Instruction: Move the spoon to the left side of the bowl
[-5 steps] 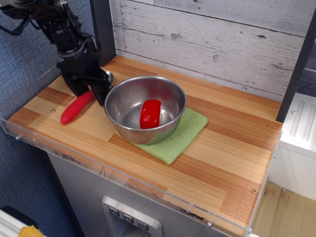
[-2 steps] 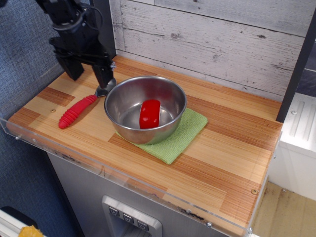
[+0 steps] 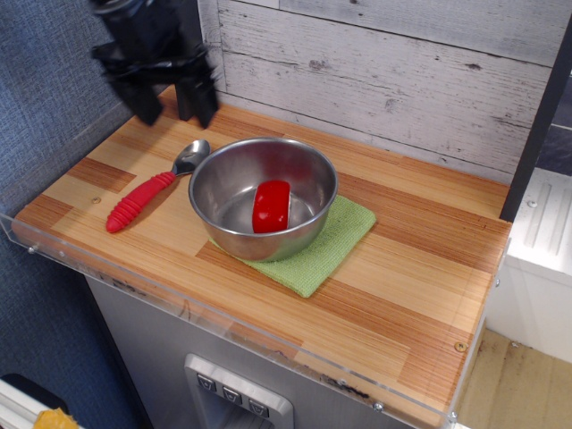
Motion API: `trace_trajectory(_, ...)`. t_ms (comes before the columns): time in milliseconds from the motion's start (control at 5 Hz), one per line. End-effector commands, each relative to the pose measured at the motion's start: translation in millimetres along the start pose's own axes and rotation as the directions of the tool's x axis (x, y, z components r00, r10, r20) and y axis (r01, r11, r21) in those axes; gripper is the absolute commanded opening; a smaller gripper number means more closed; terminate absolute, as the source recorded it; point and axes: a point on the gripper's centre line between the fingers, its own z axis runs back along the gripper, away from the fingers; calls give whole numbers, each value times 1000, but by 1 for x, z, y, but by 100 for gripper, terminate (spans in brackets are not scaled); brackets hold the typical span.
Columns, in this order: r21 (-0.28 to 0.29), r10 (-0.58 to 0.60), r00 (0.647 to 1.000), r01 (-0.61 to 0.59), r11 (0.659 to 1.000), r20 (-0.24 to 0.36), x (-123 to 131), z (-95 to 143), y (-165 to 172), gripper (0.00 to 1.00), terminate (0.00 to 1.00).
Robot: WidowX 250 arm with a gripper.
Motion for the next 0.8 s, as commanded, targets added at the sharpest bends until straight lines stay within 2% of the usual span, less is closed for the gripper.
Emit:
trace_trajectory(0, 13, -201, 979, 201, 979, 20, 18, 15, -99, 100, 0)
trace_trajectory(200, 38, -295, 955, 296, 955, -25, 19, 10, -125, 100, 0)
trace_trajectory(600, 69, -319, 946, 322, 944, -55, 18, 8, -137, 100, 0)
